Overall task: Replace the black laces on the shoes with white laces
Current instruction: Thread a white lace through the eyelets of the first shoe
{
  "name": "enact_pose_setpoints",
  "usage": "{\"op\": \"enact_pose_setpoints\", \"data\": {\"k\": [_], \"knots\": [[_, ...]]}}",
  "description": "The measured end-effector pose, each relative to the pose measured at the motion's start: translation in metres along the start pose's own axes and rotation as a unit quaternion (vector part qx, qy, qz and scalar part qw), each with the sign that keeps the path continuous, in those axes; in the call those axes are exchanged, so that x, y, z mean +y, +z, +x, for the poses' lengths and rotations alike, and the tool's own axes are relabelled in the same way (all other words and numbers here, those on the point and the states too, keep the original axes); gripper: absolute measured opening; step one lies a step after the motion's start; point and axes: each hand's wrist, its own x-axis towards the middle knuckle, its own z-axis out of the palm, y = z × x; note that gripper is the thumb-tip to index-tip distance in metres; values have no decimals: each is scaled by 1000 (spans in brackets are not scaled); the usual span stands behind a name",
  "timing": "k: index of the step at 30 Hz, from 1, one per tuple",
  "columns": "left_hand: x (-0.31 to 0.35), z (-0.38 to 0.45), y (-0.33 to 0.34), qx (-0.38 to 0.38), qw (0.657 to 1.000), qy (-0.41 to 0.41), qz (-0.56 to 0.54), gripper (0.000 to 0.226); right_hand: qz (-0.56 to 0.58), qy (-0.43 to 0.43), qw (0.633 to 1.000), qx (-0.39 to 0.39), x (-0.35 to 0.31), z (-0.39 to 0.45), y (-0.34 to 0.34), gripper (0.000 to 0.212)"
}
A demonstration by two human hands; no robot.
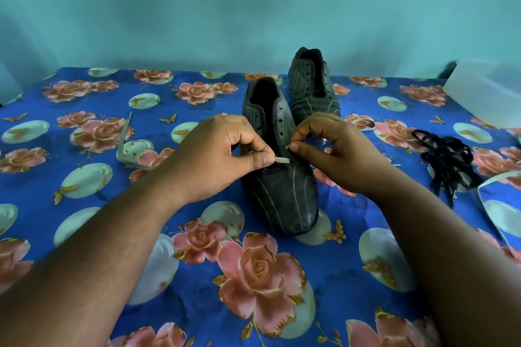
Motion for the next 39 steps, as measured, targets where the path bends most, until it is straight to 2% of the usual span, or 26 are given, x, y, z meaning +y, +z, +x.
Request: {"op": "enact_pose_setpoints", "data": {"k": [9, 15, 19, 23, 32, 36, 39], "knots": [[8, -1, 5, -11, 999, 7, 44, 9, -1, -5, 1000, -2, -3, 0, 1, 21], [6, -1, 3, -26, 998, 7, 59, 14, 5, 2, 1000, -11, -4, 1, 0, 10], [5, 0, 2, -49, 998, -9, 33, 28, 5, 5, 1000, -20, -5, 1, -1, 3], [1, 1, -3, -41, 999, -29, 0, 21, 21, 32, 999, -23, -7, -1, -2, 5], [2, 1, -8, -33, 998, -41, -34, 22, 53, 83, 994, -38, -17, -6, -8, 7], [1, 0, -8, -54, 998, -30, 17, 10, 17, 63, 998, -24, -14, -4, -7, 7], [-6, -1, -8, -92, 994, -55, -6, 16, 44, 85, 995, -20, -14, -5, -8, 7]]}}
